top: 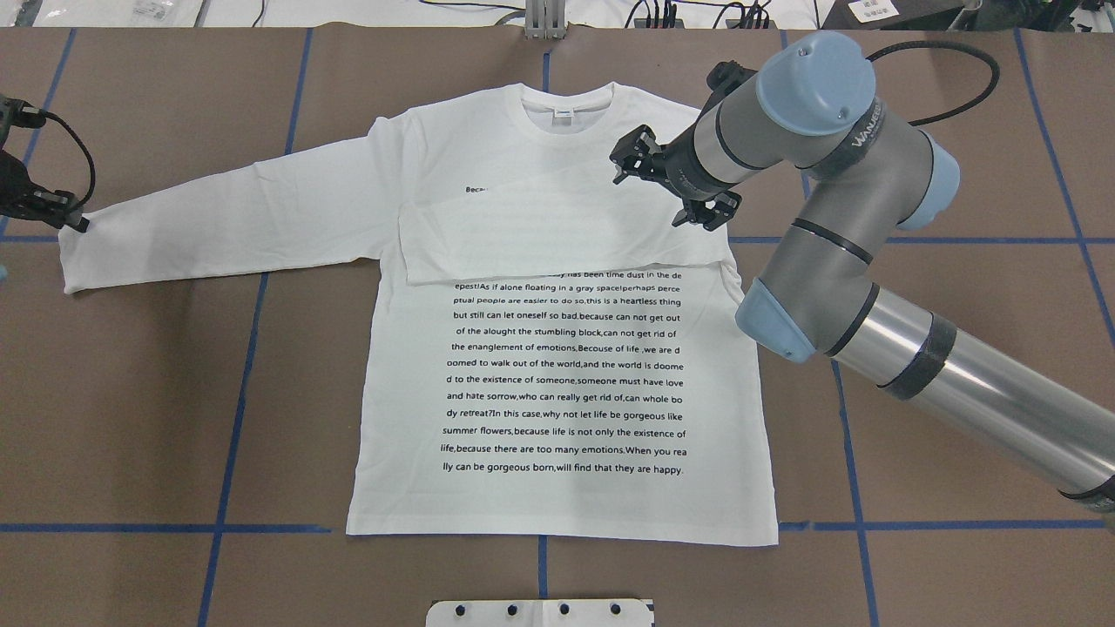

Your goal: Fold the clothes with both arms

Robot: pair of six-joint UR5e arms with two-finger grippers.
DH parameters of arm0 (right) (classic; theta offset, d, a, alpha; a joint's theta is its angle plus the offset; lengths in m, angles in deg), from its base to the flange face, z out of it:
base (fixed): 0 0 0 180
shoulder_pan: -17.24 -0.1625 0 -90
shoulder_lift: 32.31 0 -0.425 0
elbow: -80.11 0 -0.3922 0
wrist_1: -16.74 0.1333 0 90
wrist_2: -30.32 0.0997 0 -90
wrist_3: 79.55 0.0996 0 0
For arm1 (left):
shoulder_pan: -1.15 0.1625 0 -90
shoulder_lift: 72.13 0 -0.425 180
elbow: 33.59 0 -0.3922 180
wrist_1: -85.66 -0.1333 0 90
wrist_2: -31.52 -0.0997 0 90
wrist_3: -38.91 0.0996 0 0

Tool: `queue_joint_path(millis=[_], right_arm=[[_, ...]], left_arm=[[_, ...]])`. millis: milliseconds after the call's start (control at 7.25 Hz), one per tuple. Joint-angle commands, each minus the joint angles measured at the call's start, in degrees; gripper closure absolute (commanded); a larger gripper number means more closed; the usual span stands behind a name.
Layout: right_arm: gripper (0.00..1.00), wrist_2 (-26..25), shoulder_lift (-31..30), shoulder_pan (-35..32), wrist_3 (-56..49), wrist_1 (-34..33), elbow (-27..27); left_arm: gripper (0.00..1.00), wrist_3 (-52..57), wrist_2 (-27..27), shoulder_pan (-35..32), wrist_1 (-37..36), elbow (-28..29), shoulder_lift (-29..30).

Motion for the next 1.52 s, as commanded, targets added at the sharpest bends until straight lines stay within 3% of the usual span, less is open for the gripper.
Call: queue_joint_path(millis=[0, 828, 966, 1103, 1379], right_arm=[[0.01, 0.0, -0.1, 0.0, 0.0, 0.0, 0.0], [0.01, -0.1, -0.1, 0.2, 0.1, 0.0, -0.1], [0.01, -0.1, -0.1, 0.2, 0.1, 0.0, -0.1], [0.01, -0.1, -0.1, 0.2, 0.2, 0.0, 0.0], [0.01, 0.0, -0.1, 0.1, 0.3, 0.0, 0.0]], left_arm=[[1.0, -0.5, 0.2, -0.1, 0.2, -0.3, 0.0], [1.0, 0.7, 0.1, -0.1, 0.9, -1.8, 0.1], [0.71, 5.7, -0.1, -0.3, 0.9, -1.8, 0.2], [0.57, 13.5, -0.1, -2.0, 4.9, -1.5, 0.2], [0.56, 19.8, -0.6, -2.1, 11.6, 0.8, 0.0]])
